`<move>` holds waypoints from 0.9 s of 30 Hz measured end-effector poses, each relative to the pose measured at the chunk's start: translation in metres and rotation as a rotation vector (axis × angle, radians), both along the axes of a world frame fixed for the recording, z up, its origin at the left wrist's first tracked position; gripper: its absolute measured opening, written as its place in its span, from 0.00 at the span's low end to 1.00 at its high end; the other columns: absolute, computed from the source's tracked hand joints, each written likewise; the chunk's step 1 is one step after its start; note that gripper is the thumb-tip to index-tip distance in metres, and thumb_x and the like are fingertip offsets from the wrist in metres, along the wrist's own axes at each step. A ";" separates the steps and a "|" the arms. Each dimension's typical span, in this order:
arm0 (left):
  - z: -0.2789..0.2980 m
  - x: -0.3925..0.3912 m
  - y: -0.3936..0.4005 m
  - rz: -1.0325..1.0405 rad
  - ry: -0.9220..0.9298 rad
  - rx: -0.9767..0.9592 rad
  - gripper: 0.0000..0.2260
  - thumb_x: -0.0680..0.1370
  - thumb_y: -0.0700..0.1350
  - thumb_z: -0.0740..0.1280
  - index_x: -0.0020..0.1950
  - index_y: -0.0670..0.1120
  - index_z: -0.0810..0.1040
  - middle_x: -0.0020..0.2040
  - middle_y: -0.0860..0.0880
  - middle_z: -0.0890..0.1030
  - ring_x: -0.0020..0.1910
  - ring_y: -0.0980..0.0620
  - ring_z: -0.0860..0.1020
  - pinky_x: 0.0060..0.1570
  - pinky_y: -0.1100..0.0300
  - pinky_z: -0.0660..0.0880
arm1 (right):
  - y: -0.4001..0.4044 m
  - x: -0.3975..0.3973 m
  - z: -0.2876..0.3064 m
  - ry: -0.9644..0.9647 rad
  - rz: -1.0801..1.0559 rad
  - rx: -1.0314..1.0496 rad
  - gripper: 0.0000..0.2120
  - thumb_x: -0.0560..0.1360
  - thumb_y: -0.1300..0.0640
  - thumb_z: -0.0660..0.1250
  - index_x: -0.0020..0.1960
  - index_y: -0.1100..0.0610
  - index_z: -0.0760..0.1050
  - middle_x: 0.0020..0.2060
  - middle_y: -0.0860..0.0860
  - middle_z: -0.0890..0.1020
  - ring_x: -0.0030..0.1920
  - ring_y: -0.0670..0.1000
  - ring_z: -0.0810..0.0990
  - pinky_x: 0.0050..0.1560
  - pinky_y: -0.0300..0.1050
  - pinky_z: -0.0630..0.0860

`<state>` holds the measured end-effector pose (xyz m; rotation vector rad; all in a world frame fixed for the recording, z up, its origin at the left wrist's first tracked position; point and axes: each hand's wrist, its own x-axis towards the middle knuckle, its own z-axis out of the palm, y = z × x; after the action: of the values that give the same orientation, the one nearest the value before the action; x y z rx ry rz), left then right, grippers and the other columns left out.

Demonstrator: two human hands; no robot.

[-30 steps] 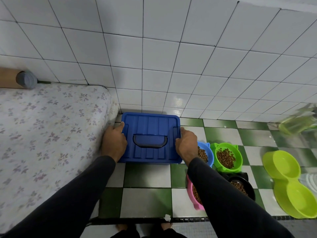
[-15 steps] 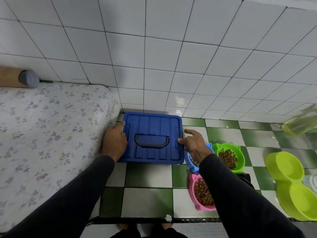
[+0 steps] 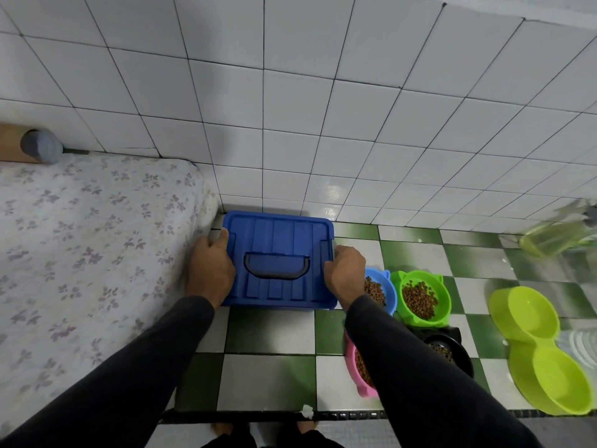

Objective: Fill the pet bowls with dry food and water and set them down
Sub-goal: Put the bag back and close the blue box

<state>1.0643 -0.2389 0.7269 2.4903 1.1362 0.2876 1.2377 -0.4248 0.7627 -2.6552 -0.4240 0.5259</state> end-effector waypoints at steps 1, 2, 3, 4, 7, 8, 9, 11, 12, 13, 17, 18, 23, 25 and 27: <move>0.001 0.001 -0.002 0.004 0.018 -0.013 0.27 0.79 0.34 0.65 0.79 0.40 0.67 0.54 0.37 0.72 0.42 0.44 0.70 0.40 0.54 0.70 | 0.001 -0.003 -0.001 -0.038 0.041 -0.044 0.05 0.78 0.62 0.66 0.53 0.62 0.77 0.49 0.57 0.80 0.50 0.56 0.79 0.52 0.46 0.77; 0.002 0.003 -0.005 0.006 0.034 -0.029 0.29 0.79 0.34 0.66 0.80 0.40 0.66 0.56 0.36 0.71 0.44 0.43 0.70 0.42 0.52 0.73 | 0.002 -0.006 -0.003 -0.058 0.061 -0.056 0.09 0.79 0.61 0.66 0.58 0.63 0.75 0.53 0.59 0.79 0.55 0.58 0.78 0.56 0.48 0.76; 0.004 0.005 -0.008 0.008 0.057 -0.038 0.30 0.78 0.35 0.66 0.80 0.41 0.65 0.58 0.36 0.70 0.45 0.42 0.71 0.45 0.51 0.75 | 0.002 -0.010 -0.005 -0.068 0.074 -0.068 0.14 0.78 0.60 0.66 0.63 0.63 0.73 0.57 0.60 0.77 0.58 0.59 0.76 0.59 0.49 0.74; 0.006 0.006 -0.011 0.012 0.086 -0.037 0.31 0.79 0.36 0.67 0.81 0.42 0.63 0.61 0.36 0.69 0.45 0.43 0.71 0.47 0.51 0.76 | 0.003 -0.014 -0.006 -0.089 0.092 -0.097 0.19 0.78 0.60 0.67 0.67 0.62 0.69 0.60 0.60 0.74 0.61 0.59 0.74 0.60 0.48 0.72; 0.010 0.009 -0.017 0.025 0.141 -0.023 0.32 0.79 0.39 0.69 0.81 0.42 0.61 0.64 0.37 0.67 0.42 0.48 0.68 0.45 0.54 0.76 | 0.001 -0.022 -0.009 -0.162 0.183 -0.163 0.29 0.78 0.59 0.69 0.74 0.62 0.60 0.65 0.60 0.69 0.63 0.57 0.70 0.61 0.45 0.71; 0.011 0.009 -0.018 0.025 0.152 -0.022 0.32 0.79 0.40 0.69 0.81 0.42 0.61 0.64 0.37 0.67 0.41 0.48 0.68 0.44 0.54 0.76 | 0.000 -0.021 -0.008 -0.165 0.214 -0.165 0.30 0.78 0.59 0.69 0.75 0.63 0.59 0.66 0.60 0.68 0.63 0.57 0.69 0.62 0.45 0.71; 0.012 0.009 -0.020 0.021 0.161 -0.021 0.31 0.79 0.41 0.69 0.81 0.42 0.61 0.64 0.37 0.67 0.42 0.47 0.69 0.44 0.54 0.76 | -0.002 -0.019 -0.006 -0.155 0.244 -0.163 0.30 0.78 0.58 0.68 0.75 0.63 0.59 0.66 0.60 0.67 0.64 0.57 0.68 0.64 0.47 0.70; 0.012 0.007 -0.022 0.002 0.170 -0.013 0.31 0.79 0.42 0.70 0.81 0.41 0.62 0.65 0.36 0.68 0.46 0.44 0.74 0.47 0.53 0.77 | -0.004 -0.015 -0.002 -0.135 0.291 -0.171 0.30 0.79 0.55 0.66 0.76 0.63 0.58 0.67 0.60 0.66 0.64 0.58 0.68 0.68 0.48 0.70; 0.011 0.007 -0.022 -0.012 0.172 -0.013 0.31 0.79 0.42 0.69 0.81 0.41 0.62 0.65 0.36 0.68 0.49 0.42 0.75 0.50 0.52 0.78 | -0.005 -0.013 -0.002 -0.131 0.298 -0.170 0.31 0.80 0.55 0.66 0.77 0.63 0.56 0.67 0.60 0.66 0.64 0.57 0.68 0.68 0.48 0.70; 0.009 0.006 -0.022 -0.021 0.167 -0.022 0.31 0.79 0.42 0.69 0.81 0.40 0.62 0.66 0.36 0.69 0.52 0.40 0.76 0.53 0.50 0.79 | -0.006 -0.013 -0.001 -0.134 0.297 -0.165 0.31 0.80 0.56 0.65 0.77 0.63 0.56 0.66 0.60 0.67 0.64 0.57 0.68 0.67 0.47 0.69; 0.003 0.006 -0.022 -0.017 0.105 -0.028 0.25 0.83 0.43 0.62 0.79 0.39 0.64 0.66 0.36 0.72 0.55 0.39 0.76 0.53 0.47 0.79 | -0.006 -0.025 -0.004 -0.231 0.384 -0.223 0.20 0.78 0.63 0.64 0.69 0.64 0.68 0.64 0.60 0.70 0.61 0.57 0.68 0.63 0.47 0.68; 0.002 0.006 -0.022 -0.016 0.098 -0.016 0.24 0.84 0.45 0.60 0.79 0.39 0.64 0.66 0.36 0.72 0.55 0.39 0.76 0.54 0.47 0.78 | -0.005 -0.028 -0.003 -0.238 0.400 -0.250 0.19 0.78 0.64 0.63 0.68 0.64 0.70 0.64 0.61 0.70 0.61 0.58 0.68 0.64 0.48 0.69; 0.005 0.008 -0.024 0.006 0.107 -0.084 0.27 0.86 0.52 0.57 0.82 0.42 0.59 0.74 0.36 0.64 0.67 0.38 0.71 0.67 0.47 0.71 | 0.002 -0.033 -0.004 -0.237 0.419 -0.308 0.19 0.78 0.63 0.62 0.67 0.68 0.71 0.63 0.66 0.70 0.61 0.61 0.70 0.62 0.50 0.74; 0.005 0.008 -0.023 -0.020 0.116 -0.083 0.27 0.86 0.52 0.58 0.82 0.41 0.58 0.74 0.35 0.64 0.68 0.37 0.71 0.67 0.47 0.71 | 0.000 -0.034 -0.006 -0.233 0.417 -0.282 0.21 0.79 0.61 0.61 0.69 0.70 0.68 0.65 0.68 0.69 0.63 0.63 0.70 0.63 0.51 0.74; 0.004 0.006 -0.020 -0.051 0.127 -0.067 0.27 0.86 0.50 0.59 0.81 0.40 0.59 0.74 0.34 0.64 0.69 0.36 0.70 0.68 0.47 0.70 | -0.005 -0.037 -0.009 -0.237 0.452 -0.258 0.29 0.80 0.57 0.63 0.75 0.71 0.59 0.71 0.71 0.62 0.69 0.67 0.65 0.70 0.54 0.70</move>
<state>1.0707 -0.2589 0.7310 2.5041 1.1104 0.0768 1.2005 -0.4298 0.7539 -2.8847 -1.1130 0.4166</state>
